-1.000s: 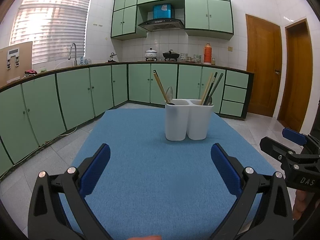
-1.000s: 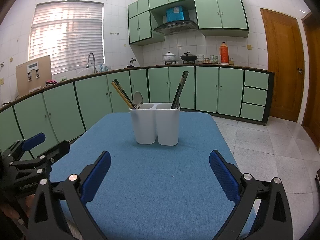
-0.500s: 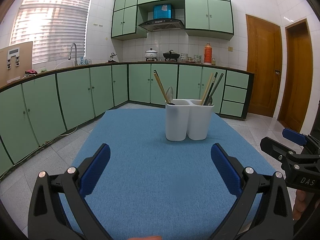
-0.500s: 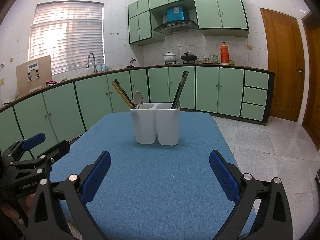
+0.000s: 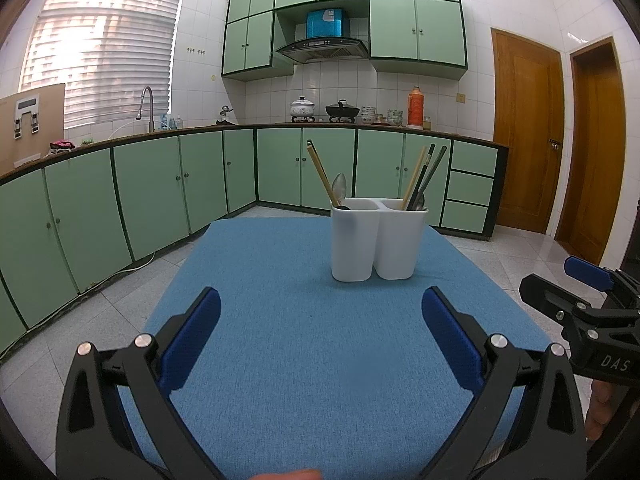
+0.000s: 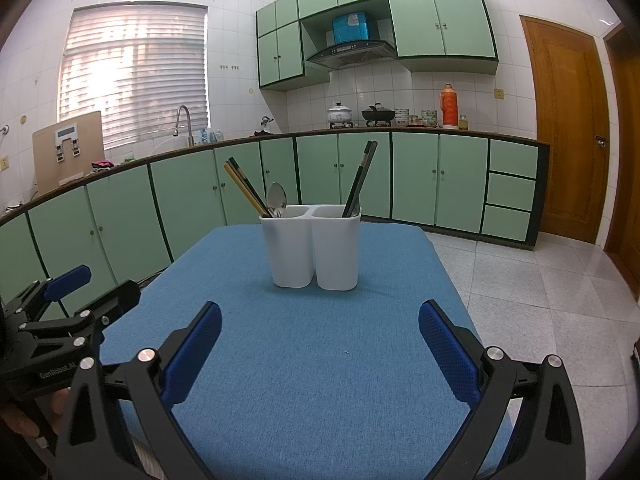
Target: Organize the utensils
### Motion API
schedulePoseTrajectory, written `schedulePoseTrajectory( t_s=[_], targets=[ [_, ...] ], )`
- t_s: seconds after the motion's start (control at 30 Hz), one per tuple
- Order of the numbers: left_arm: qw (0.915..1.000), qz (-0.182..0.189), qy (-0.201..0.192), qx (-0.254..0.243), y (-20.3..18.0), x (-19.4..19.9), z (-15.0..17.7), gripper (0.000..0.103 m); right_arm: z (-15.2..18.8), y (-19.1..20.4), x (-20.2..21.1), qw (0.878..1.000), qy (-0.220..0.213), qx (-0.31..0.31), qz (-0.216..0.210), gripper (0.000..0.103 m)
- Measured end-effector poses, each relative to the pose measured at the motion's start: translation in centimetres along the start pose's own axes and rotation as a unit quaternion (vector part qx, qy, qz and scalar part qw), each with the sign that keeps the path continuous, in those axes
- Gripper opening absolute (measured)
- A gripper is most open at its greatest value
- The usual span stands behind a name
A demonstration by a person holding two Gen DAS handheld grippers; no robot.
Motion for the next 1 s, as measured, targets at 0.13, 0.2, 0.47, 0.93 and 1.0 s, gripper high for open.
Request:
schedulePoseTrajectory(
  t_s=[0.13, 0.2, 0.47, 0.93, 1.0],
  targets=[
    [1.0000, 0.000, 0.000, 0.000, 0.03, -0.01, 0.00, 0.098, -0.02, -0.01, 0.01, 1.000, 0.000, 0.000, 0.000, 0.097],
    [1.0000, 0.000, 0.000, 0.001, 0.02, -0.02, 0.04, 0.098, -0.01, -0.01, 0.00, 1.000, 0.000, 0.000, 0.000, 0.097],
    [1.0000, -0.001, 0.000, 0.000, 0.02, -0.03, 0.06, 0.098, -0.01, -0.01, 0.00, 1.000, 0.000, 0.000, 0.000, 0.097],
    [1.0000, -0.004, 0.001, 0.003, -0.08, -0.11, 0.16, 0.098, 0.50, -0.15, -0.23, 1.000, 0.003, 0.002, -0.001, 0.097],
    [1.0000, -0.003, 0.001, 0.003, -0.09, -0.09, 0.15, 0.098, 0.52, -0.14, -0.22, 1.000, 0.003, 0.002, -0.001, 0.097]
  ],
)
Point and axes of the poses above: each gripper's, at about its wrist camera, not at the fingertips, and x roughly against the way its jaws point, y to its left, z to its underside, the point moved 7 cm from there along -x, roughly the way its jaws point, and after that the axes turned 13 degrees about -y, right-handed, at the moved point
